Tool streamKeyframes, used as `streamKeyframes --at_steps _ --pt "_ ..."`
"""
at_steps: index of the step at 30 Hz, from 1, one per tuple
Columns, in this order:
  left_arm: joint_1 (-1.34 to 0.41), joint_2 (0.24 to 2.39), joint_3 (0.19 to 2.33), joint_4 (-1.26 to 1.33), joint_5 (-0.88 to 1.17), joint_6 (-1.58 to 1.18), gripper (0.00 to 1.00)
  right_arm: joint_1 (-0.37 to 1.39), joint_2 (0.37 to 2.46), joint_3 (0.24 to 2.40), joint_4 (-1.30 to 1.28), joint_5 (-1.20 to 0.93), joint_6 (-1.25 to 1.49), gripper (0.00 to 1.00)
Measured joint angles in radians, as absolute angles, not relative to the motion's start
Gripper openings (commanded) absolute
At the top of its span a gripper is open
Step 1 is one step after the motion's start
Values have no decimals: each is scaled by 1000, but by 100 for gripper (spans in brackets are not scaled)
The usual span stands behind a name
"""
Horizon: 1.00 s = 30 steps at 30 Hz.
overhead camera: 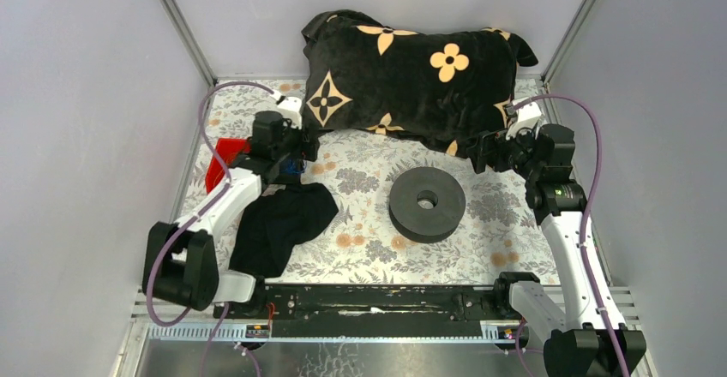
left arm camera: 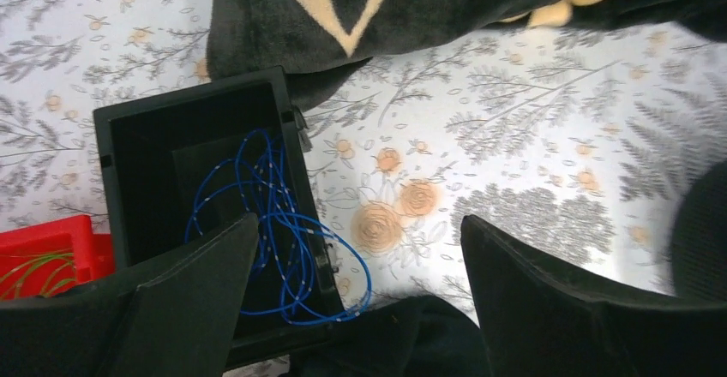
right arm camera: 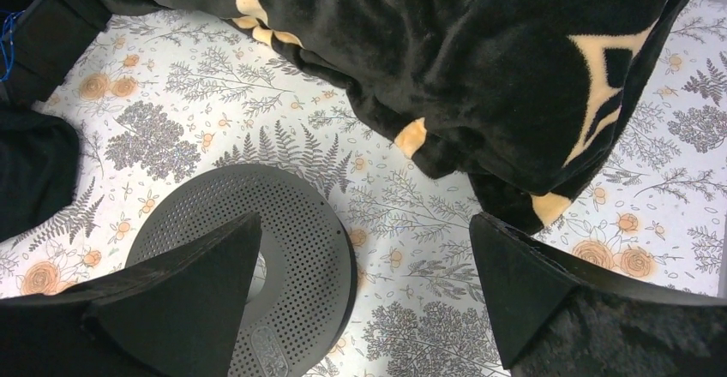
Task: Wrap the cables
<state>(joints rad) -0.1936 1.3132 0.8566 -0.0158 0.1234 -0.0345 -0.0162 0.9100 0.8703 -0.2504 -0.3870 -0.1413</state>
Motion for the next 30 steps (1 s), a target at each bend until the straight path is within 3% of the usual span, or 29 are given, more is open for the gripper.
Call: streamKeyframes --at_steps 8,13,26,30 --pt "-294 1456 911 -55 -149 82 87 -17 910 865 -248 -403 -142 99" --pt "-318 1522 915 -78 -240 118 77 -17 917 858 -249 -406 -142 99" --pt "-322 1535 922 -112 -297 146 52 -17 921 852 -249 -407 -142 99" --pt "-297 1534 939 -137 -272 141 50 -17 921 845 -241 -411 -145 99"
